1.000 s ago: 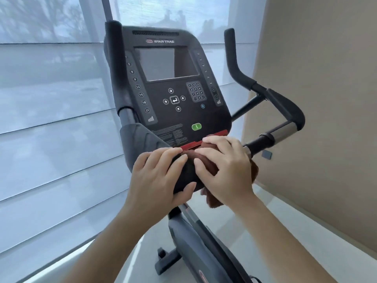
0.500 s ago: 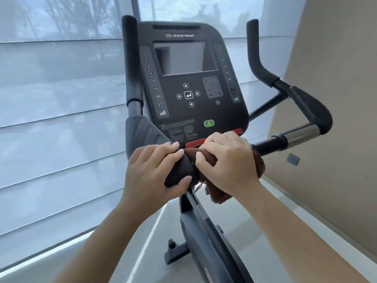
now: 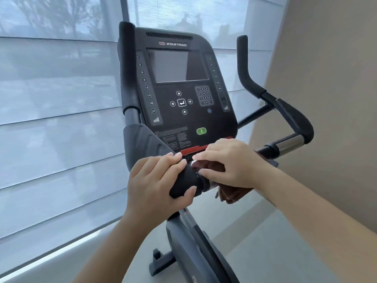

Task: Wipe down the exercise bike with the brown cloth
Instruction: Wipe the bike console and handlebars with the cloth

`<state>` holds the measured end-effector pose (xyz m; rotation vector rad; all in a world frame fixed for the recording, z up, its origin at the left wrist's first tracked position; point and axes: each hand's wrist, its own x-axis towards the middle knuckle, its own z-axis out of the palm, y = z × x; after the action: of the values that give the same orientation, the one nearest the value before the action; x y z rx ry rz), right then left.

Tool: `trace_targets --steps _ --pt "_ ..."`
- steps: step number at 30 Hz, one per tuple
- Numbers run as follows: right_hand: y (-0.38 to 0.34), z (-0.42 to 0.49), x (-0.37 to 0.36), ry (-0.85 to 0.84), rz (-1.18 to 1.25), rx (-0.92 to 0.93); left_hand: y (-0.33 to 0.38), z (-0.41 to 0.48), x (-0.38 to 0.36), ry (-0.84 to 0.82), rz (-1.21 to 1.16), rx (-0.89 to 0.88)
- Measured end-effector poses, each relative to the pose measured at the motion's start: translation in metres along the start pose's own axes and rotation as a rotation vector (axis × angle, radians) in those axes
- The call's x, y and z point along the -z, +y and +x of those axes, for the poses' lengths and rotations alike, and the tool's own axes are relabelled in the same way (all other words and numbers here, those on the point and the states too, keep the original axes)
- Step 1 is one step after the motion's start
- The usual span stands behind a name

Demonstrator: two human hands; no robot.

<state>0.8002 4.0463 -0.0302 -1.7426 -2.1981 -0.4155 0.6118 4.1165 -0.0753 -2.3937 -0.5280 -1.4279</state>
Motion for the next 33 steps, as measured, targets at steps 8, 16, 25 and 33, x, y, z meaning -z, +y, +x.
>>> trace_targets --steps 8,16,25,33 --pt "0.021 0.0 0.012 -0.138 0.086 -0.172 -0.006 0.0 -0.003 0.064 -0.046 -0.053" --pt "0.004 0.003 0.0 -0.003 0.143 -0.07 -0.01 -0.001 -0.009 0.124 -0.07 -0.071" --pt "-0.009 -0.008 -0.021 0.298 0.042 -0.101 -0.008 -0.002 -0.01 0.154 -0.084 -0.056" --pt "-0.023 -0.017 -0.058 0.858 -0.111 -0.322 -0.007 -0.003 -0.007 0.14 -0.115 -0.045"
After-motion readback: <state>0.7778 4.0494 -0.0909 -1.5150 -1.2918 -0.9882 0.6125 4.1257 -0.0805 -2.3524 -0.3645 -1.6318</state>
